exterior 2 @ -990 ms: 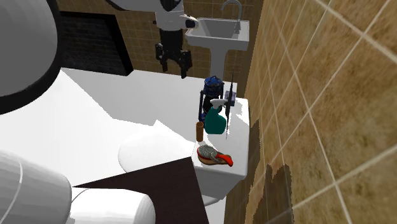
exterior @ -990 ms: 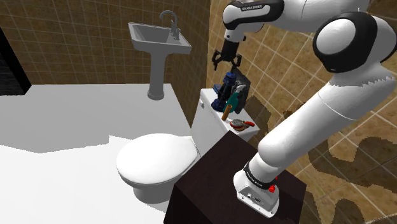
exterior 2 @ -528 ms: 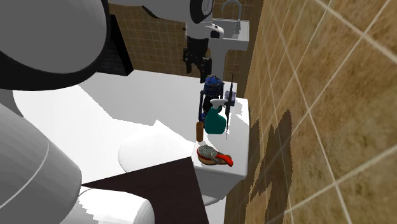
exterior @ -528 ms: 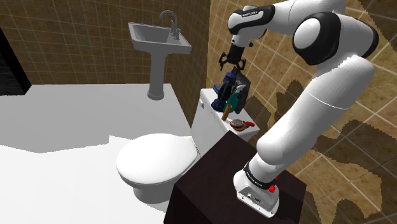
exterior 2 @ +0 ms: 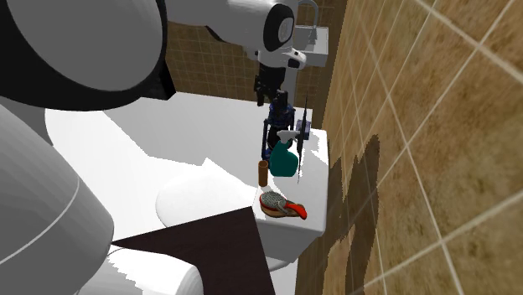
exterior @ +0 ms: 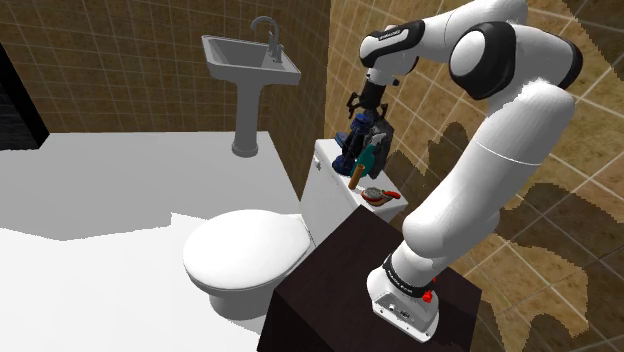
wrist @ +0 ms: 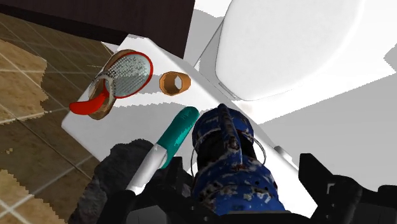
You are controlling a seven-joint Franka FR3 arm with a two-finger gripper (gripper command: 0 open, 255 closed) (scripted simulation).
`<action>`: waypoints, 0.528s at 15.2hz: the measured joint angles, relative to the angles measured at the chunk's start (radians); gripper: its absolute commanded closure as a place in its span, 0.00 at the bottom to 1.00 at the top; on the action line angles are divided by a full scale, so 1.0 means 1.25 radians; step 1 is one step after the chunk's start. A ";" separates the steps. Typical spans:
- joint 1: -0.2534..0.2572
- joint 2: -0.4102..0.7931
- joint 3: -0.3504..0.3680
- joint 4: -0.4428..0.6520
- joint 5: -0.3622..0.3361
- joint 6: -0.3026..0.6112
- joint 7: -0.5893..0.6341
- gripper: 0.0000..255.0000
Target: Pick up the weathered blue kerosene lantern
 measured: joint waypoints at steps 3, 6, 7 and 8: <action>-0.001 0.009 0.000 -0.011 0.004 0.019 -0.003 1.00; -0.001 0.010 0.000 -0.013 0.004 0.023 -0.003 1.00; -0.001 0.010 0.000 -0.013 0.004 0.023 -0.003 1.00; -0.001 0.010 0.000 -0.013 0.004 0.023 -0.003 1.00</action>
